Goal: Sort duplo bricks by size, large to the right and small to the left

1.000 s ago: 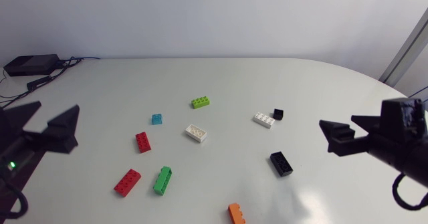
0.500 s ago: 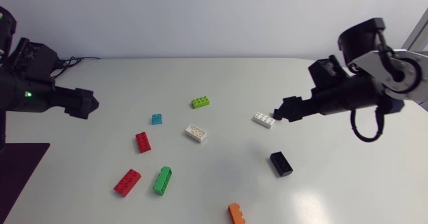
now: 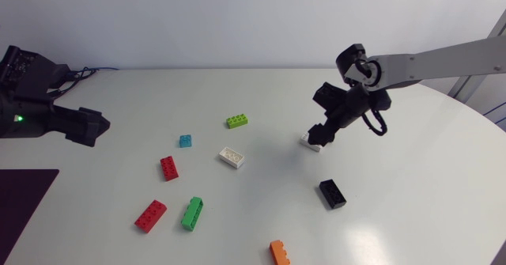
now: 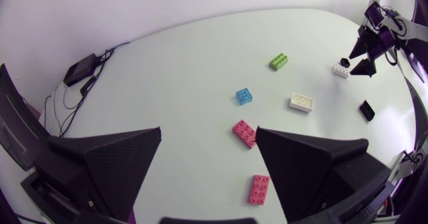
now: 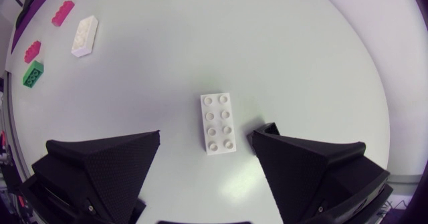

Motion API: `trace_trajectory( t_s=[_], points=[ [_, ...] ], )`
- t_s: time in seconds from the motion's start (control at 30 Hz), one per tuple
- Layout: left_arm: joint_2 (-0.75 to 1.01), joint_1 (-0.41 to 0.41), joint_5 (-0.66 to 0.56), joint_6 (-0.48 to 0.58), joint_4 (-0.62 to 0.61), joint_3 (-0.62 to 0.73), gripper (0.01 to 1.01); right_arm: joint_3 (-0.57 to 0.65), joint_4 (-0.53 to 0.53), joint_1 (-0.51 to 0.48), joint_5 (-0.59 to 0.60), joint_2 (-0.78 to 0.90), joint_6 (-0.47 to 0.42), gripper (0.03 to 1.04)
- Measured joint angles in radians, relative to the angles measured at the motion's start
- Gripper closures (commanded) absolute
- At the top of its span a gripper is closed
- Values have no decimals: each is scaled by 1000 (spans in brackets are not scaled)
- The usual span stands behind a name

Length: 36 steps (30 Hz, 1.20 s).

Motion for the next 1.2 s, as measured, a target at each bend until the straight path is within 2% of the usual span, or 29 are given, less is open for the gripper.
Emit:
trace_trajectory(
  t_s=[0.27, 0.37, 0.47, 0.53, 0.57, 0.8, 1.07, 1.2],
  points=[
    [-21, -3, 13, -4, 2, -1, 46, 113, -5, 0, 3, 146, -95, 107],
    [-21, -5, 24, -6, 5, -1, 46, 153, -8, -1, 4, 185, -102, 184],
    [-21, -5, 35, -8, 13, -1, 46, 172, -19, -1, 3, 216, -106, 343],
    [-21, -5, 39, -9, 13, -1, 46, 171, -34, -1, 3, 224, -109, 525],
    [-21, -5, 39, -9, 14, -1, 46, 169, -34, -1, 2, 225, -109, 651],
    [-27, -5, 54, -11, 28, -16, 46, 134, -52, 0, -35, 209, -90, 907],
    [-61, -5, 65, -11, 28, -37, 46, 9, -80, -3, -35, 38, -31, 930],
    [-84, -5, 87, -12, 28, -37, 46, -53, -75, -40, -35, -79, -14, 930]
  ],
)
